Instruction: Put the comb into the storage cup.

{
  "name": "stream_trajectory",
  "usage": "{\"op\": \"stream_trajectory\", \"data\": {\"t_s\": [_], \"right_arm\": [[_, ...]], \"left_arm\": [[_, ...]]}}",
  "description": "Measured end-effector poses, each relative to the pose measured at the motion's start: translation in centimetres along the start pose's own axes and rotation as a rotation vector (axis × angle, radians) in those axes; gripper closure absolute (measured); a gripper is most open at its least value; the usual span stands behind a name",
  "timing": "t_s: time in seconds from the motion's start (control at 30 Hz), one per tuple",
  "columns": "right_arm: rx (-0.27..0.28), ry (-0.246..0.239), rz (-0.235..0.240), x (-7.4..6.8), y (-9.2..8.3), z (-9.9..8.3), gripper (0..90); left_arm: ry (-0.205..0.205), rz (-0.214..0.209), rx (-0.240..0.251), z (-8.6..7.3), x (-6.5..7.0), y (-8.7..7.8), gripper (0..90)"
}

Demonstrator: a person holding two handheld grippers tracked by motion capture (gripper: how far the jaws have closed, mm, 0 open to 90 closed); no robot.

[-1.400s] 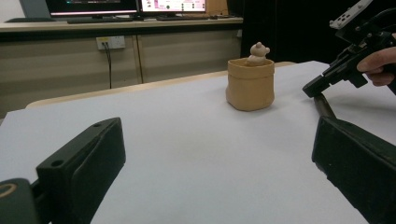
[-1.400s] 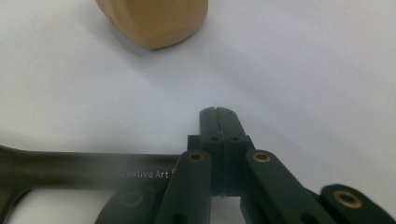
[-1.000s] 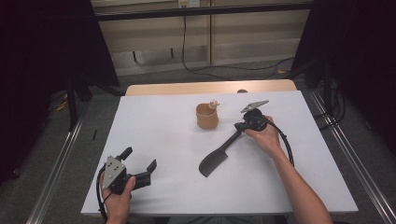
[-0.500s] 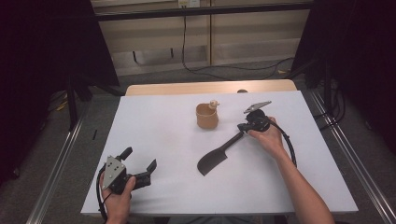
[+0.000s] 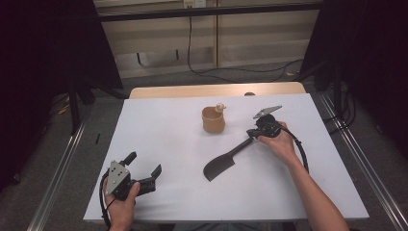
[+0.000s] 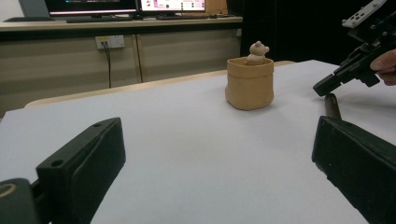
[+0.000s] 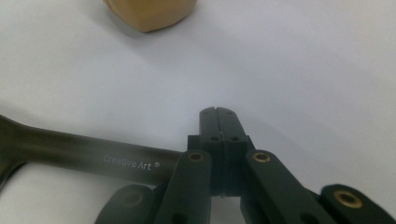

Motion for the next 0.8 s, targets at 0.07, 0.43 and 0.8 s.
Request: {"op": "stream_trajectory", "data": {"t_s": [0.07,0.43,0.8], "right_arm": [[0.005,0.001,0.001,0.02,-0.19,-0.1,90.0],[0.01,-0.007,0.013,-0.29,-0.41,-0.22,90.0],[0.0,-0.008,0.017,-0.38,-0.63,-0.99,90.0]], "left_arm": [[-0.005,-0.003,0.0,-0.02,0.07,0.02,2.8],[-0.001,-0.004,-0.002,-0.05,0.09,0.05,2.8],[-0.003,-0.004,-0.002,-0.06,0.13,0.08,2.8]]}}
Point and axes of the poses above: each handheld gripper's, and its own axes: y roughly forward along the jaws, z roughly out of its top, x roughly to its right, the point moved 5 cm from there along y, roughly forward along the jaws, and after that the axes turned 15 degrees about -y, right-handed, at the moved point
